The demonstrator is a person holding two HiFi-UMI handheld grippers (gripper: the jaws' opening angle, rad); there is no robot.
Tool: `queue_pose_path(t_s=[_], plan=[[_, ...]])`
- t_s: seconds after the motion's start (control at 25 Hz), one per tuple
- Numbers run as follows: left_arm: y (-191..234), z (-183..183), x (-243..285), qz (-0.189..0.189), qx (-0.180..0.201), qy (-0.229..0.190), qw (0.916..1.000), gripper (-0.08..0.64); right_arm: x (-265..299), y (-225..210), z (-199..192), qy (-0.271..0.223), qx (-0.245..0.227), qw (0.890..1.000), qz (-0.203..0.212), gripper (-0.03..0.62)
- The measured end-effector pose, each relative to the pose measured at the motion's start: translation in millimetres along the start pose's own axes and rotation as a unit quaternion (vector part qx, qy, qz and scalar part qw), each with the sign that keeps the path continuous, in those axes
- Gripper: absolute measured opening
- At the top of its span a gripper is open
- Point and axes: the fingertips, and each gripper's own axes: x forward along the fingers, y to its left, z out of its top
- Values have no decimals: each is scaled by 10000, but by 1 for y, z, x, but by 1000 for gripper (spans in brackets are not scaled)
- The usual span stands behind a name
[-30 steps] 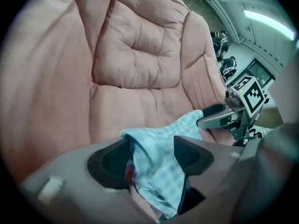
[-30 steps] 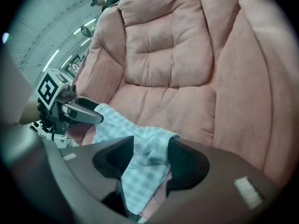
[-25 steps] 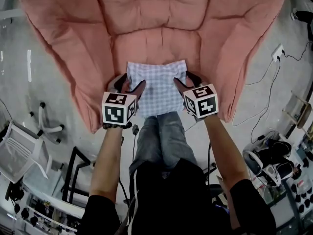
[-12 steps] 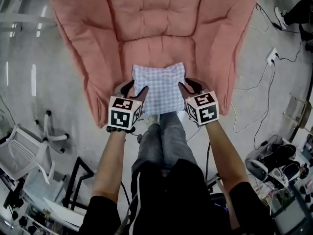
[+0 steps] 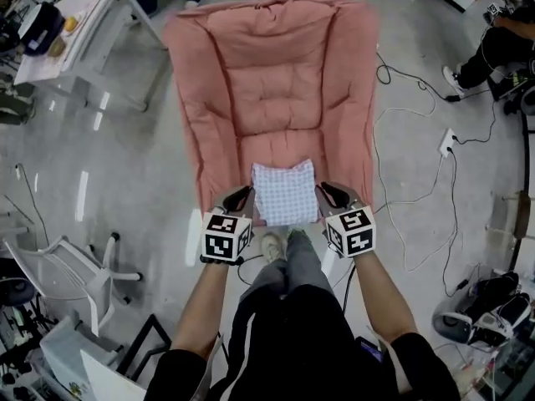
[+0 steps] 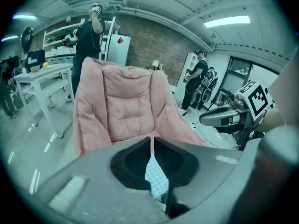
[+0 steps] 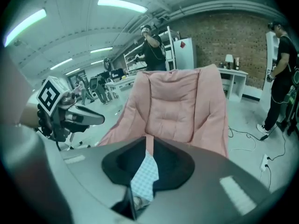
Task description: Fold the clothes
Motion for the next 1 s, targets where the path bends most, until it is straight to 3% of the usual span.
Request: queue_pose_path(t_s=[0.2,0.56,1.0], plan=[[-19,44,-67,150,203,-652,9976,9,-65,23,42,-668,-122,9977,-62,38],[-67,82,-147,190,413,-1391,9892,8,-150,27,73,-1387,-74,9902,-126,5],[-77,140,-175,760,328,-2221,9715,8,-196,-9,137,-2367,-354,9709,-45,5]])
